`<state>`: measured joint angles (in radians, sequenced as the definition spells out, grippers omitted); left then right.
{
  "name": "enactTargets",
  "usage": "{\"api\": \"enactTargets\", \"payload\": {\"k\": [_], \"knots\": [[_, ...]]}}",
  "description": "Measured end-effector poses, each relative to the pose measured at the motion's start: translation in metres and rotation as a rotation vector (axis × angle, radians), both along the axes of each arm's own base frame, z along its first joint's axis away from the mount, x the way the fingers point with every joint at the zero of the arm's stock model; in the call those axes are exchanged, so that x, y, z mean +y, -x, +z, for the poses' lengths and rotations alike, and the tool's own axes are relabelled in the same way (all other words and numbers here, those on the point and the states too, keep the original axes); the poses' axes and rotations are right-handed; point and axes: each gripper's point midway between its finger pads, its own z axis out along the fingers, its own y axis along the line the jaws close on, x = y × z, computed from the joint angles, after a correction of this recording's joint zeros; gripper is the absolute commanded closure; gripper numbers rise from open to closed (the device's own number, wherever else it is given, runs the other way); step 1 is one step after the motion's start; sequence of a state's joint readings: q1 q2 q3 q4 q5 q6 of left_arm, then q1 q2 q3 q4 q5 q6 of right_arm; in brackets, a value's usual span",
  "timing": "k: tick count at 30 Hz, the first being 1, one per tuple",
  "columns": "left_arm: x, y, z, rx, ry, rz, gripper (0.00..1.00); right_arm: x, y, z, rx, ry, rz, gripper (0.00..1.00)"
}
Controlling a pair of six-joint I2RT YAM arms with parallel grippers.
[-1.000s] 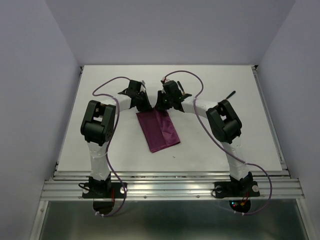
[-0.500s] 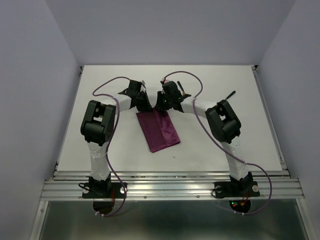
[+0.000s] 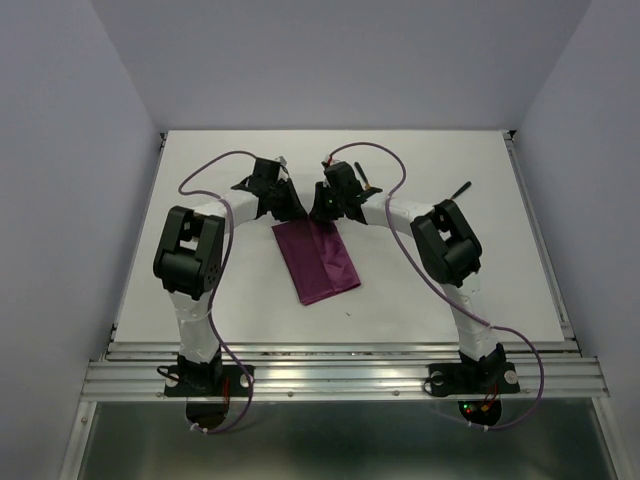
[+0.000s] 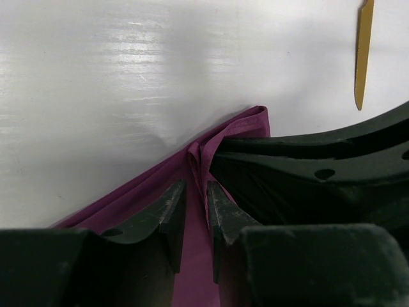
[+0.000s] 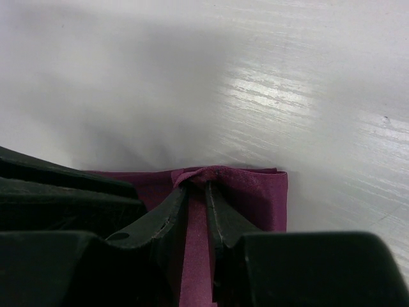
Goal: Fold the napkin into a case and place the utensils inside
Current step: Smooth out the 2/3-rectangle-folded napkin at the center of the board.
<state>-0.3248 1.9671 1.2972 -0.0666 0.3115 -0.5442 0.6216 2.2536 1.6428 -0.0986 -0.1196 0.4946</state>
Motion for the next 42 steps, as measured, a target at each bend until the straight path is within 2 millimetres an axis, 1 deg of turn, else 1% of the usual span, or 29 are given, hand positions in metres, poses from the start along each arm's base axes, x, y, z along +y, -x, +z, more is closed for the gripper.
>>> {"api": "enactTargets", "payload": {"k": [3,11,16,19,25,33,37,39,40,42], "knots": [[0.0,0.001,0.005,-0.009,0.016,0.014,0.69,0.0,0.0,0.0,0.005,-0.001,-0.002,0.77],[-0.006,-0.004,0.011,-0.027,0.062,0.033,0.69,0.002,-0.001,0.0,0.012,-0.009,-0.012,0.77],[-0.008,-0.006,0.009,-0.029,0.082,0.046,0.71,0.002,-0.001,0.0,0.013,-0.01,-0.012,0.77],[-0.01,-0.008,0.003,-0.022,0.089,0.055,0.75,0.002,-0.001,0.0,0.014,-0.012,-0.013,0.77],[-0.01,-0.009,-0.02,0.023,0.095,0.083,0.87,0.001,-0.002,0.0,0.016,-0.01,-0.015,0.77],[-0.011,-0.011,-0.021,0.033,0.106,0.106,0.94,-0.001,-0.001,0.0,0.018,-0.012,-0.016,0.77],[-0.011,-0.011,-0.021,0.035,0.106,0.117,0.96,-0.003,0.006,0.0,0.033,-0.012,-0.005,0.76],[-0.012,-0.011,-0.022,0.033,0.103,0.118,0.96,-0.007,0.014,0.001,0.045,-0.004,-0.002,0.76],[-0.012,-0.011,-0.022,0.033,0.101,0.119,0.99,-0.009,0.018,0.003,0.048,-0.001,-0.002,0.76],[-0.012,-0.011,-0.021,0.031,0.099,0.118,1.0,-0.015,0.025,0.011,0.043,0.005,-0.007,0.75]]}}
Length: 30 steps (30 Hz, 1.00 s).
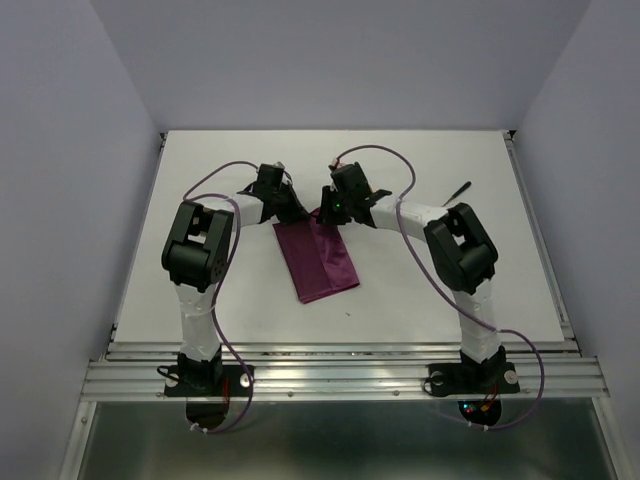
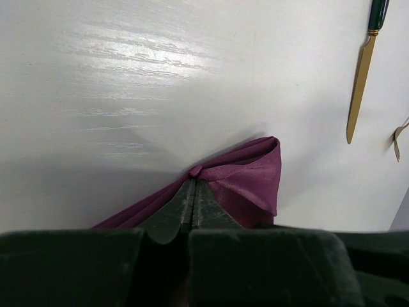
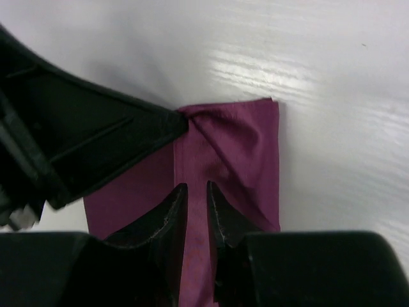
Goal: Fold the napkin into a case and place the utensils inside
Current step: Smooth out the 2/3-rectangle-folded napkin at the center of the board.
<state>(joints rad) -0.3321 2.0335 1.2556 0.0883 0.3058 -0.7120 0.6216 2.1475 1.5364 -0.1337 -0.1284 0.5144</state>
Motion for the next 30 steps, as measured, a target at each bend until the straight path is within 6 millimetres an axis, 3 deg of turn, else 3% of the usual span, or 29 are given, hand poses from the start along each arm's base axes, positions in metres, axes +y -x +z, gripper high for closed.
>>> {"api": "enactTargets", "payload": {"k": [7,9,12,16,19,23,30], "knots": [[0.001,0.0,0.0,-0.007,-0.021,-0.016,1.0,-0.038,0.029,0.048,-0.083,0.023,-0.042,0.75],[0.001,-0.001,0.0,-0.009,-0.029,-0.024,1.0,-0.046,0.033,0.054,-0.098,0.026,-0.051,0.75],[0.001,-0.002,0.0,-0.014,-0.039,-0.037,1.0,-0.055,0.041,0.04,-0.079,0.051,-0.056,0.75],[0.001,-0.003,0.0,-0.016,-0.054,-0.053,1.0,-0.068,0.061,0.004,-0.005,0.108,-0.04,0.76],[0.001,-0.004,0.0,-0.016,-0.064,-0.065,1.0,-0.068,0.071,-0.012,0.035,0.113,-0.012,0.77],[0.001,-0.006,0.0,-0.019,-0.07,-0.074,1.0,-0.068,0.082,-0.023,0.069,0.102,0.015,0.78],[0.0,-0.007,0.0,-0.027,-0.08,-0.091,1.0,-0.067,0.094,-0.024,0.065,0.059,0.026,0.78]]}}
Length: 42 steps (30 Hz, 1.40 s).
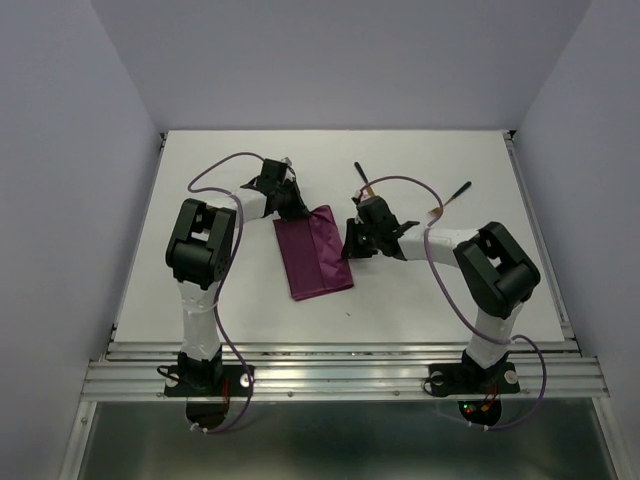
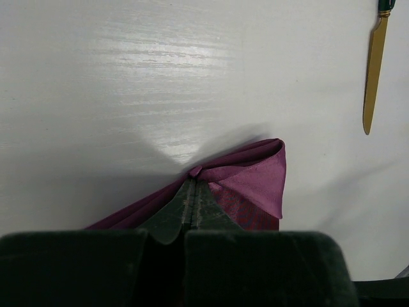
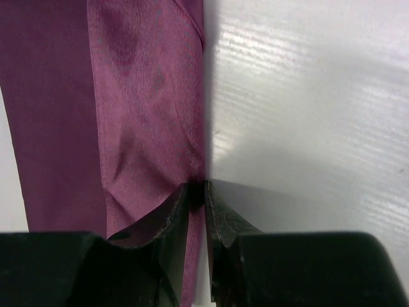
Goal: Fold the napkin into a case and place the utensils inside
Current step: Smooth out the 2/3-rectangle-folded napkin at the center of the board.
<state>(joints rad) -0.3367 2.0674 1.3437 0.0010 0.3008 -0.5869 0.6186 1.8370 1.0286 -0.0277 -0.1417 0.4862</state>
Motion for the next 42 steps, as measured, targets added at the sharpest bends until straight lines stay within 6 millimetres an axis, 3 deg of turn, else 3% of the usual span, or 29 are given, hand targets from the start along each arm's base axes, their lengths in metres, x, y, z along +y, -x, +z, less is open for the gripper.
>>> {"api": "enactTargets", "payload": {"k": [7,10,17,20,26,30,34,42], "knots": [[-0.001,0.001,0.001,-0.008,-0.007,-0.028,1.0,0.005,0.027,0.001,0.027,-0.022,0.019,0.75],[-0.001,0.001,0.0,-0.011,-0.008,-0.035,1.0,0.001,0.028,0.002,0.022,-0.008,0.003,0.71],[-0.001,0.001,0.001,-0.013,-0.012,-0.039,1.0,-0.015,-0.003,0.019,-0.006,-0.025,-0.075,0.56],[0.0,0.002,0.001,-0.01,-0.013,-0.039,0.87,-0.013,-0.025,0.029,-0.035,-0.043,-0.098,0.56],[0.001,0.006,0.0,-0.002,-0.016,-0.038,0.77,0.004,-0.043,0.024,-0.03,-0.057,-0.08,0.56],[0.002,0.008,0.001,0.0,-0.016,-0.037,0.73,0.012,-0.053,0.013,-0.015,-0.055,-0.073,0.6],[0.001,0.008,0.001,0.0,-0.014,-0.037,0.66,0.022,-0.064,0.008,-0.015,-0.062,-0.064,0.73],[0.003,0.012,0.004,0.006,-0.018,-0.033,0.63,0.024,-0.064,0.006,-0.007,-0.068,-0.055,0.89]]}}
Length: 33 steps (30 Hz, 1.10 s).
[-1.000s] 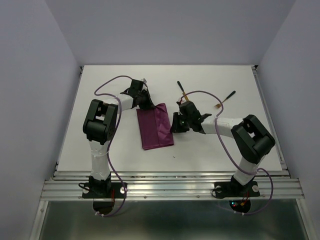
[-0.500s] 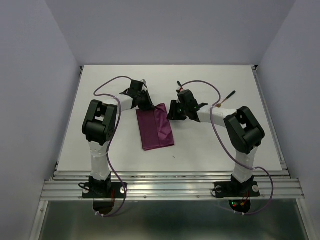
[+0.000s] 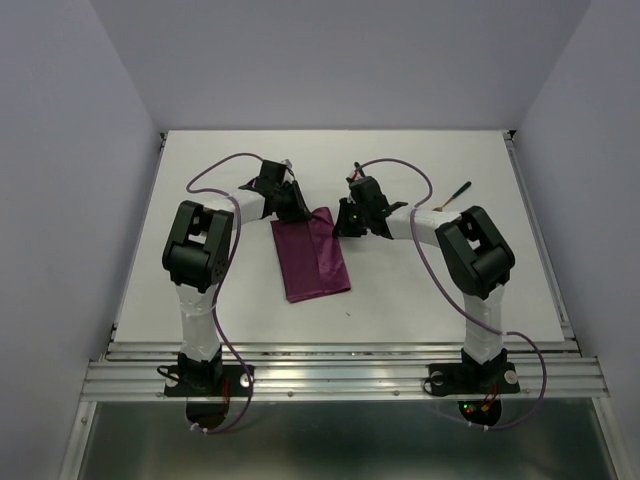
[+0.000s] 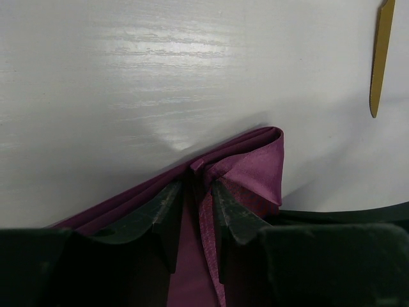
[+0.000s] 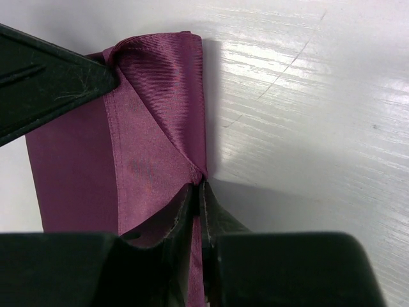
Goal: Fold the napkin into a case and place the utensils inside
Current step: Smooth out the 2/3-rectangle-folded napkin at the center of the board.
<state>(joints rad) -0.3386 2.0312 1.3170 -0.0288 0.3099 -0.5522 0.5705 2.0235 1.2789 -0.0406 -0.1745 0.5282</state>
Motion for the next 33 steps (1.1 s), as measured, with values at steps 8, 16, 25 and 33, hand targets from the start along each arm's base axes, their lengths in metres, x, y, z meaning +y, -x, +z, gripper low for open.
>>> {"api": "enactTargets", "payload": {"k": [8,16,25,33], "knots": [[0.0,0.0,0.0,0.003,0.004,0.004,0.65,0.0,0.0,0.0,0.001,-0.002,0.001,0.89],[-0.002,0.001,0.0,0.006,0.007,0.002,0.66,0.002,0.0,0.001,0.001,-0.009,0.002,0.89],[-0.01,0.005,0.0,0.015,0.008,-0.008,0.69,0.002,0.0,0.001,0.001,-0.011,0.004,0.89],[-0.012,0.007,0.0,0.022,0.008,-0.001,0.75,0.003,0.001,0.001,0.002,-0.015,0.007,0.89]]}}
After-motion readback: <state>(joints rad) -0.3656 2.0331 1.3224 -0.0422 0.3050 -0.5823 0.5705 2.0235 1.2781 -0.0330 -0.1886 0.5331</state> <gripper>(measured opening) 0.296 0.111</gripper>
